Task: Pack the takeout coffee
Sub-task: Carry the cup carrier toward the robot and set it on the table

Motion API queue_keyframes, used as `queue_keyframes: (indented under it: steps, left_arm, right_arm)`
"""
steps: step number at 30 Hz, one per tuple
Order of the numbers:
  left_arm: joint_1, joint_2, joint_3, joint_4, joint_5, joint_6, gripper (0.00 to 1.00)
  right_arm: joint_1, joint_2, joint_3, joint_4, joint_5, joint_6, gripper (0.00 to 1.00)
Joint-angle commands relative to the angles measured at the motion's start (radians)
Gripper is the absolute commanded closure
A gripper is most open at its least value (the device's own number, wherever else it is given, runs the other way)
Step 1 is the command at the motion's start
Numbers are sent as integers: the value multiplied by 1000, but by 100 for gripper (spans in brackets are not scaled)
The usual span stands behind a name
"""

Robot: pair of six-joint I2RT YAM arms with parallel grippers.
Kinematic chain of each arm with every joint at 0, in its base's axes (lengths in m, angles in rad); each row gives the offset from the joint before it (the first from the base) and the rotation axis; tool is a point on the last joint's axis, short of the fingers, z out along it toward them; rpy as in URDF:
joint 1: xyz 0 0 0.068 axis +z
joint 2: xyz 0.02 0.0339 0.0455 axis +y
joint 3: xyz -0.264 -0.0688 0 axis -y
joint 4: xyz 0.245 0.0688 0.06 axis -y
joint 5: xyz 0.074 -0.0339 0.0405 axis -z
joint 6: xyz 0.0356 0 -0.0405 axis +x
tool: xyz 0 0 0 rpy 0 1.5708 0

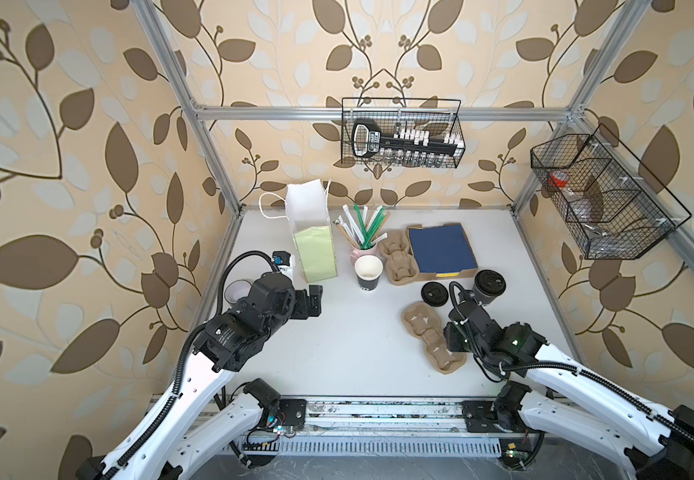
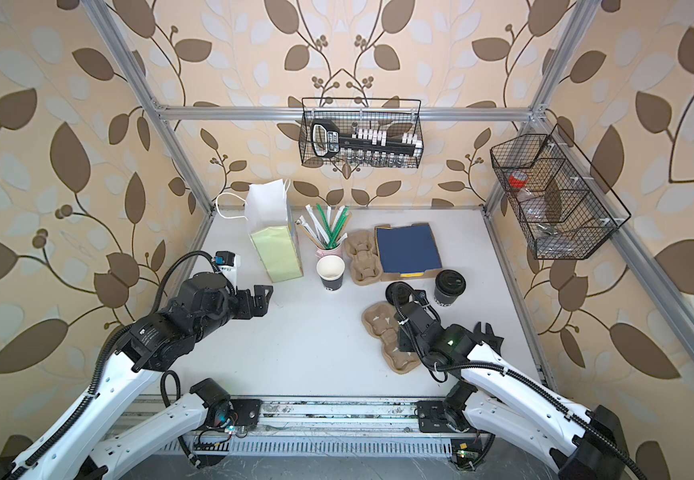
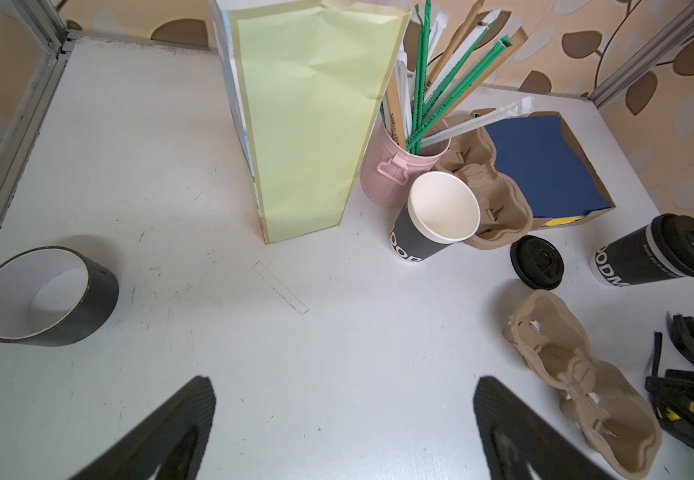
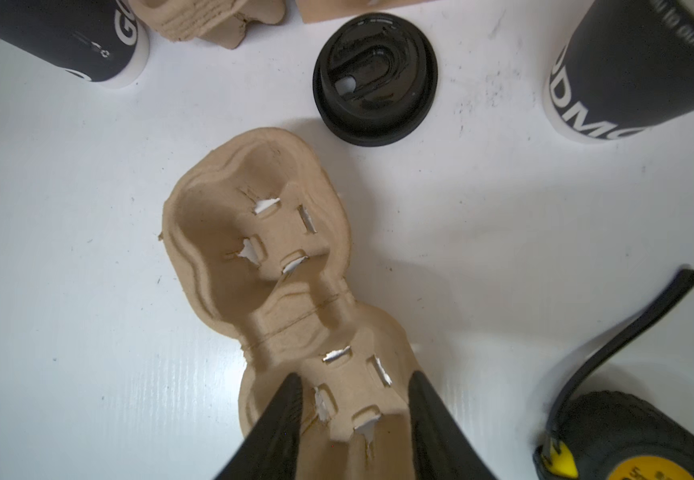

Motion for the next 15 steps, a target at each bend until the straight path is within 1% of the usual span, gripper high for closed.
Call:
queue_keyframes:
  steps: [1, 4, 8, 12, 15]
  left_arm:
    - [7, -9, -1, 27, 1, 4, 1]
    - [7, -11, 0, 23, -2, 2, 1]
    - [8, -28, -4, 24, -11, 0, 1]
    - [7, -40, -4, 24, -31, -7, 1]
    - [7, -52, 4, 21, -78, -30, 1]
  right_arm:
    - [4, -3, 87, -39, 53, -28, 50]
    - [6, 55, 105, -31, 46, -70, 48]
    - [7, 142, 101, 15, -21, -130, 48]
    - [18, 163, 88, 51, -32, -149, 48]
    - [23, 154, 76, 79, -49, -165, 47]
